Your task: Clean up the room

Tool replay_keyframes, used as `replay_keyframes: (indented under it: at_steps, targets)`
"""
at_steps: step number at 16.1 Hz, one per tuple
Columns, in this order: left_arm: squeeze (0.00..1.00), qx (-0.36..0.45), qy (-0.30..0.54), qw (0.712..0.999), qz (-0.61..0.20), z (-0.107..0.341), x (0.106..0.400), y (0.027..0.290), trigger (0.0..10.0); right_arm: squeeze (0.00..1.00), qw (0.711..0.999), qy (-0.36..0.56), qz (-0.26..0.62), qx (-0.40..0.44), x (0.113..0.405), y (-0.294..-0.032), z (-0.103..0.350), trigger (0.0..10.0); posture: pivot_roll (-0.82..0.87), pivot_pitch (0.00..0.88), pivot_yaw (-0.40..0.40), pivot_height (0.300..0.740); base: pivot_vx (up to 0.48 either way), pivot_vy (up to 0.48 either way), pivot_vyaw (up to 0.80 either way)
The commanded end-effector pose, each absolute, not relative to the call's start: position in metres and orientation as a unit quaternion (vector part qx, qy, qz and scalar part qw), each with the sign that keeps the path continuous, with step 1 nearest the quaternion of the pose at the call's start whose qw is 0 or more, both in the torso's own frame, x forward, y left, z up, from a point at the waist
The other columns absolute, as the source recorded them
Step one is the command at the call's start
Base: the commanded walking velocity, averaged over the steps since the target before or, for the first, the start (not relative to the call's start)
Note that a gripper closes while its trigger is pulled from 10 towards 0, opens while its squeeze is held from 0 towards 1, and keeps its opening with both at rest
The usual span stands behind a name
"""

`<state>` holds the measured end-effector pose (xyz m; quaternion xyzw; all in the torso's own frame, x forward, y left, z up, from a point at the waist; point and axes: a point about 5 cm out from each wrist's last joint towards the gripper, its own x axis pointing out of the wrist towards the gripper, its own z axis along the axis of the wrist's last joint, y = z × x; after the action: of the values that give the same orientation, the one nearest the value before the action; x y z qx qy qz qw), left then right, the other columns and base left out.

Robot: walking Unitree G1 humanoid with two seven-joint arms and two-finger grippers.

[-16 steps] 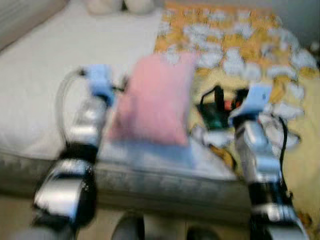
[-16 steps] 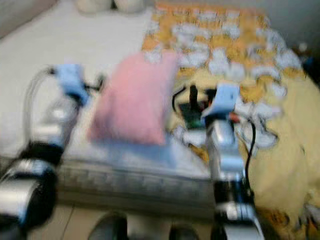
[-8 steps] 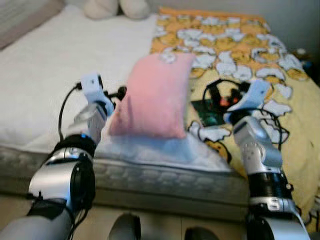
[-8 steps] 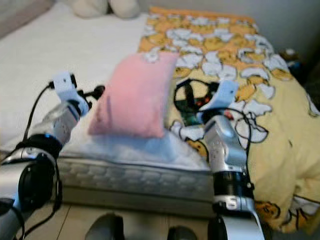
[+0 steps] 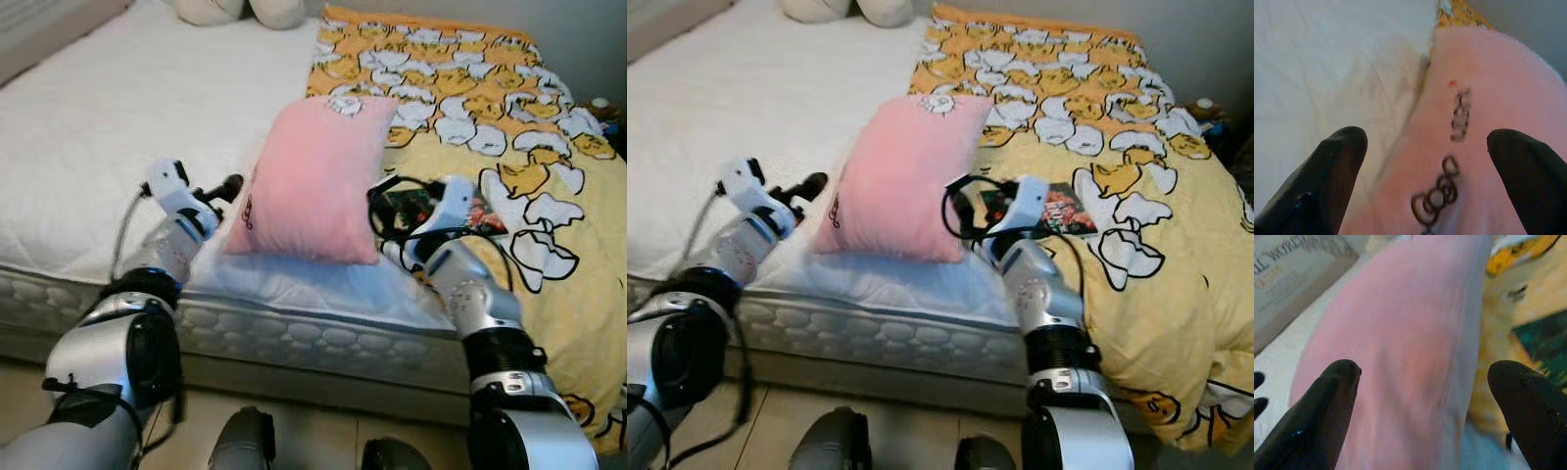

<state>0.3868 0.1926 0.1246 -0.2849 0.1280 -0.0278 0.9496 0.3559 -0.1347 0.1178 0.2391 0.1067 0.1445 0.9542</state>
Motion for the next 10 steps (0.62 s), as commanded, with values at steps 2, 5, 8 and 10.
replay_keyframes:
  at_steps: [2, 5, 8, 10]
  targets:
    - [0.0, -0.308, 0.128, 0.942, -0.039, 0.116, 0.384, 0.18, 10.0, 0.0, 0.949, 0.095, 0.161, 0.254, 0.362, -0.124, 0.123, 10.0, -0.03, 0.057, -0.058, 0.686, 0.0, 0.0, 0.0]
    - [0.0, -0.308, 0.124, 0.942, -0.055, 0.112, 0.383, 0.168, 10.0, 0.0, 0.948, 0.087, 0.177, 0.251, 0.364, -0.117, 0.117, 10.0, -0.04, 0.056, -0.057, 0.686, 0.0, 0.0, 0.0]
    - [0.0, -0.262, 0.118, 0.955, -0.073, 0.112, 0.383, 0.157, 10.0, 0.0, 0.951, 0.094, 0.177, 0.234, 0.365, -0.11, 0.112, 10.0, -0.04, 0.054, -0.056, 0.686, 0.0, 0.0, 0.0]
    - [0.0, -0.225, 0.129, 0.963, -0.079, 0.109, 0.382, 0.151, 10.0, 0.0, 0.948, 0.099, 0.185, 0.239, 0.365, -0.104, 0.11, 10.0, -0.04, 0.054, -0.055, 0.686, 0.0, 0.0, 0.0]
